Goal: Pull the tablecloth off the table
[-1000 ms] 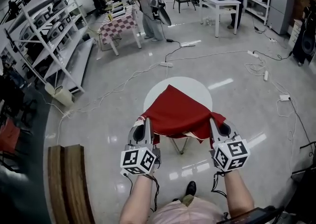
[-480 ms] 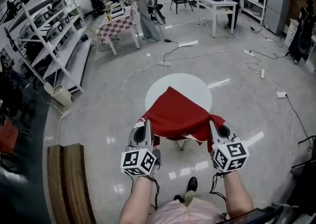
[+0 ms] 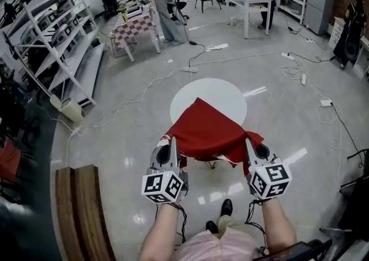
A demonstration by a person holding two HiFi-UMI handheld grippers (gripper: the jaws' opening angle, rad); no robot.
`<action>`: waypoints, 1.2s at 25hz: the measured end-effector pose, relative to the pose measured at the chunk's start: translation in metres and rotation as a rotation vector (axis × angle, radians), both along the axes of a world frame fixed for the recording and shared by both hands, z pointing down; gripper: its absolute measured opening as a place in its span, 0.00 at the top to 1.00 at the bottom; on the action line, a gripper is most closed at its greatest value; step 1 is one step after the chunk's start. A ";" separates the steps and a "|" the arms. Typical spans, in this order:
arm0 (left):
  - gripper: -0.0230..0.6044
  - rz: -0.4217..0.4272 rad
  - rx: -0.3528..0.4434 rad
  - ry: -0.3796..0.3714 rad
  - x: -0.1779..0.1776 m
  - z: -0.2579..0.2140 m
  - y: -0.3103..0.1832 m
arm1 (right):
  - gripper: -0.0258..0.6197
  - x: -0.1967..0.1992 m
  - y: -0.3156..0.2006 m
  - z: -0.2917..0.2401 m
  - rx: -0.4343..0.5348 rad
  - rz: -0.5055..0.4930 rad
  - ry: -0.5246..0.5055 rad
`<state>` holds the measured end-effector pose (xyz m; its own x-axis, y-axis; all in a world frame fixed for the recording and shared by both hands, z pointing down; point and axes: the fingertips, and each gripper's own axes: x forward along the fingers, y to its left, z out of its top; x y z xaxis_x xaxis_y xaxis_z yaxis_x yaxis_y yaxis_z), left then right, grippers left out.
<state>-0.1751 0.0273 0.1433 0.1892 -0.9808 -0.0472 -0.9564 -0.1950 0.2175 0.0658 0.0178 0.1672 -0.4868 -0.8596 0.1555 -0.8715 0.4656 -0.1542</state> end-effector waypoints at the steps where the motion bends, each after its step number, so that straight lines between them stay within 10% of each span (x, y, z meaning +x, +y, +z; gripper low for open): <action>1: 0.89 0.002 0.002 0.000 0.000 0.002 0.004 | 0.91 0.000 0.004 0.002 0.001 0.002 0.001; 30: 0.89 0.000 0.007 -0.024 0.007 0.012 0.062 | 0.91 0.004 0.061 0.014 -0.005 -0.009 0.001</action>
<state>-0.1677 0.0891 0.1550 0.1901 -0.9805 -0.0491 -0.9614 -0.1961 0.1931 0.0696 0.0790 0.1808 -0.4943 -0.8543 0.1607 -0.8674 0.4725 -0.1560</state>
